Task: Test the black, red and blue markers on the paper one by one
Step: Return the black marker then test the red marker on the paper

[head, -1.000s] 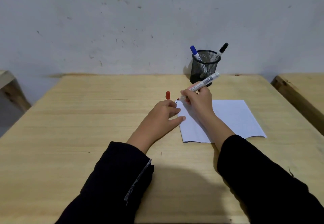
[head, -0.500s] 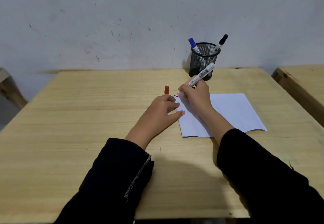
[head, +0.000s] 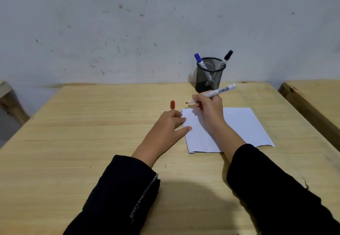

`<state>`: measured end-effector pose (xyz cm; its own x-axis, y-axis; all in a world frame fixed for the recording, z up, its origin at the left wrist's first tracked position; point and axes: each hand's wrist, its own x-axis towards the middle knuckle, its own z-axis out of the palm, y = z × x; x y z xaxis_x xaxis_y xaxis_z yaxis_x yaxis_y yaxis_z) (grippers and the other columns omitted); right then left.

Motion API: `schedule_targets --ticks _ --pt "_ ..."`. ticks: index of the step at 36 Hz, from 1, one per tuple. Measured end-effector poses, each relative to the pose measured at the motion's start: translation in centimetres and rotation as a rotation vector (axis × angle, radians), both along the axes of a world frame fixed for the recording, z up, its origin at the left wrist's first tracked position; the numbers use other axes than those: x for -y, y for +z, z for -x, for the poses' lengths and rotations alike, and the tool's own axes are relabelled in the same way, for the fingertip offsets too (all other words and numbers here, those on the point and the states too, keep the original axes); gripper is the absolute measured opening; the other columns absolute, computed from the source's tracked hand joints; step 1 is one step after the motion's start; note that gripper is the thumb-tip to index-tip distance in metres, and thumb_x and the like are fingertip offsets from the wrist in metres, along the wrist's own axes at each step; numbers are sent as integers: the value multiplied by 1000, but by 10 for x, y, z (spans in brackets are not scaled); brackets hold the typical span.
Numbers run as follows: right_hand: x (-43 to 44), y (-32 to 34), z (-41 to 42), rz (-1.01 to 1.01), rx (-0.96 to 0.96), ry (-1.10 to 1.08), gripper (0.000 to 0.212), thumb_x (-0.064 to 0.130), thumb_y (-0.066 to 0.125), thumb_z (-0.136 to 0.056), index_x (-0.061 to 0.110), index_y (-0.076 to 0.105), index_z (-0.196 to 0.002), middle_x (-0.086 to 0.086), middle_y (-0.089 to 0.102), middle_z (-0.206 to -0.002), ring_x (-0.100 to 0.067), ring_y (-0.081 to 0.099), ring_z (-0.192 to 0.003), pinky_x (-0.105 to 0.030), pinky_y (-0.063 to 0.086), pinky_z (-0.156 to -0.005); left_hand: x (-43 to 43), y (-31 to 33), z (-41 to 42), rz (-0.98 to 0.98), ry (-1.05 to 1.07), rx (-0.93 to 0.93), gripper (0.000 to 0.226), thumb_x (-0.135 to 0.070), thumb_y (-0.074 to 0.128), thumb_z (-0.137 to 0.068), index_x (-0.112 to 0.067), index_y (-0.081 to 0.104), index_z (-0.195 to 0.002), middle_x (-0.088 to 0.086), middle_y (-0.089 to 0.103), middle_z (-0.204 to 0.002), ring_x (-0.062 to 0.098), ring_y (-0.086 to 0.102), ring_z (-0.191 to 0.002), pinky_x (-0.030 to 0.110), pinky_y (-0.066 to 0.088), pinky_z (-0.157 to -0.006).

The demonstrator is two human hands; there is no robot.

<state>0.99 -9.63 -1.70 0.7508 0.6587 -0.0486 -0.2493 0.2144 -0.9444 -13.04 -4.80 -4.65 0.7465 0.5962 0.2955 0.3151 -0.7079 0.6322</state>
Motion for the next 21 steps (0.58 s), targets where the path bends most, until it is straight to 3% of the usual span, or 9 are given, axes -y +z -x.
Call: schedule_targets --ticks 3,5,9,12,14,17,19,21 --pt "3 5 -3 -36 -8 -6 10 1 64 -82 1 55 -86 -5 53 -63 -6 49 -48 -16 43 -44 2 -1 -3 -9 6 -5 43 -37 63 -86 -11 63 -120 -5 54 -122 -2 39 -105 1 31 -77" --pt "5 11 -8 -34 53 11 9 4 62 -85 -2 58 -89 -6 55 -65 -4 51 -46 -14 45 -46 3 0 -2 -14 6 -6 43 -38 62 -87 -11 63 -120 -5 53 -122 0 41 -106 7 33 -81" --pt "11 22 -17 -47 109 48 12 7 62 -87 5 60 -75 -7 57 -66 -6 53 -48 -15 47 -50 0 3 0 -8 -5 -22 38 -37 62 -87 -11 65 -115 -6 52 -114 5 43 -111 22 43 -92" --pt "18 32 -23 -70 139 58 10 8 63 -86 2 61 -78 -10 58 -69 -7 53 -50 -15 47 -51 -7 8 -4 33 16 82 29 -30 63 -87 -11 66 -108 -8 49 -105 5 43 -110 3 39 -87" --pt "24 39 -26 -97 147 65 12 7 62 -86 3 62 -75 -7 60 -65 -6 53 -49 -15 47 -51 -14 13 -10 28 79 138 29 -28 61 -87 -12 65 -110 -10 47 -105 -6 42 -104 -5 34 -81" --pt "32 47 -30 -127 144 61 15 4 62 -86 6 62 -71 -3 61 -61 -7 52 -48 -15 47 -50 -25 20 -22 6 188 113 34 -29 55 -88 -17 59 -119 -12 45 -110 -17 38 -103 6 35 -81" --pt "38 51 -32 -137 140 56 13 3 61 -86 5 61 -73 -5 59 -64 -7 52 -48 -15 47 -51 -34 23 -28 12 230 27 34 -26 53 -89 -13 59 -120 -5 48 -113 -4 43 -104 19 38 -87" --pt "43 53 -34 -136 145 55 10 4 62 -86 5 61 -76 -6 59 -65 -7 52 -49 -15 48 -52 -40 27 -32 -20 260 -66 27 -19 52 -90 -8 64 -110 6 56 -108 18 52 -104 25 39 -81"
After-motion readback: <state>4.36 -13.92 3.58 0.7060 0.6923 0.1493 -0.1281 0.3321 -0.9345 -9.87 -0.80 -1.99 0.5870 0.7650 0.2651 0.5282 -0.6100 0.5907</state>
